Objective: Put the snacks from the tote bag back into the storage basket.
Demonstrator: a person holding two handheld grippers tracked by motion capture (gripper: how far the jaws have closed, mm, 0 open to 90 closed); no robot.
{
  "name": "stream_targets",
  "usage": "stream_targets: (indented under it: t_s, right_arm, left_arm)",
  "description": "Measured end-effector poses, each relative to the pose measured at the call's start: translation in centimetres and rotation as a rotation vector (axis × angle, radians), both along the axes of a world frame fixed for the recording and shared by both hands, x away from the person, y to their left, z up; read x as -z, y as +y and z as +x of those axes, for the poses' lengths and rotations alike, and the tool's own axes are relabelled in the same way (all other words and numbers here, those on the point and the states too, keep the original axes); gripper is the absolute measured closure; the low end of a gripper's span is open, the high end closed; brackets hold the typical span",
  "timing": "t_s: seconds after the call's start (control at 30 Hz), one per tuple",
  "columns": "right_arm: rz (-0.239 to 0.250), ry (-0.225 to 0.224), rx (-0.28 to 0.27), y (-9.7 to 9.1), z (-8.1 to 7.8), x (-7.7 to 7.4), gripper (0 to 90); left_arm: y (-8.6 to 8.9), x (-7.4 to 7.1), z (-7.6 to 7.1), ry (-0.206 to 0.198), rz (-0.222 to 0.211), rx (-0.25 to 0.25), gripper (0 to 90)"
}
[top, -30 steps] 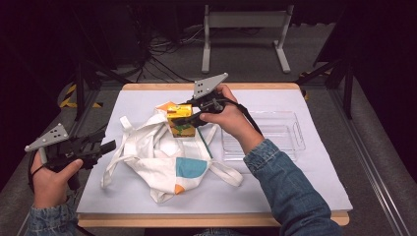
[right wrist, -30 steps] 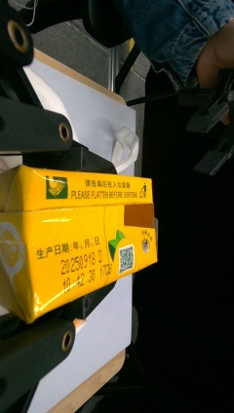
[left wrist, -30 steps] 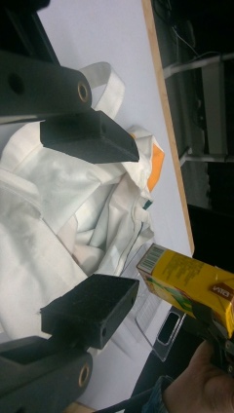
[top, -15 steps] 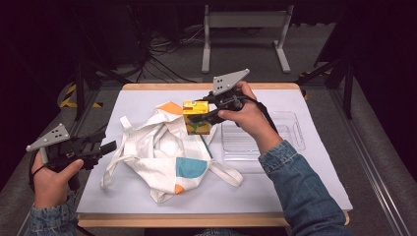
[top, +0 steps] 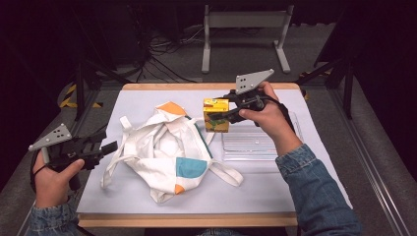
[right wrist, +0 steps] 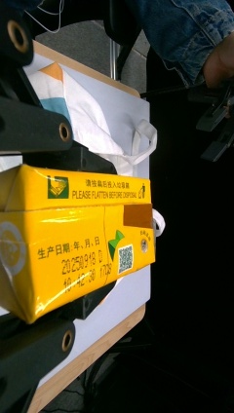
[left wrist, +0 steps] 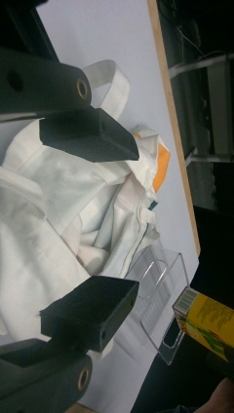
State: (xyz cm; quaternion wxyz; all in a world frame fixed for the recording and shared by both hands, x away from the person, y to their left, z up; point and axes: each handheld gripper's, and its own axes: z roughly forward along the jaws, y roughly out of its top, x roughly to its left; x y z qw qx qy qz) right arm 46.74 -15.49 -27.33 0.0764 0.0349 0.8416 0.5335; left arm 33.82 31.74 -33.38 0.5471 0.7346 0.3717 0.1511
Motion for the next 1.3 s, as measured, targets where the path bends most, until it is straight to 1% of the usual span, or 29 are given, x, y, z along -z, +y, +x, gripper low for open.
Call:
stream_targets:
  t_s: [0.2,0.47,0.6,0.77,0.9,0.93,1.17,1.3]
  right_arm:
    - [-0.003,-0.002,0.029,-1.5,0.0,0.0,51.7]
    - [-0.015,-0.006,0.061,-2.9,0.2,0.5,51.7]
    - [-0.01,-0.002,0.068,-3.4,0.3,0.6,51.7]
    - [-0.015,0.002,0.096,-4.3,0.6,1.1,51.7]
    - [-0.031,0.005,0.11,-4.8,0.6,1.7,51.7]
    - [-0.031,0.005,0.11,-4.8,0.6,1.7,51.7]
    - [-0.027,0.017,0.118,-5.5,0.7,3.2,51.7]
    - [-0.035,0.02,0.12,-5.8,0.8,3.9,51.7]
  left_arm:
    - [0.0,0.1,0.1,0.004,0.007,-0.002,32.9]
    - [-0.1,0.1,0.1,0.009,0.008,-0.002,31.4]
    - [0.0,0.2,0.1,0.01,0.008,-0.003,31.2]
    - [-0.1,0.2,0.2,0.015,0.008,-0.004,30.8]
    - [-0.1,0.2,0.2,0.016,0.013,-0.002,30.2]
    - [-0.1,0.2,0.2,0.016,0.013,-0.002,30.2]
    - [-0.2,0.2,0.2,0.018,0.012,-0.003,30.0]
    - [-0.2,0.2,0.2,0.016,0.015,-0.001,29.8]
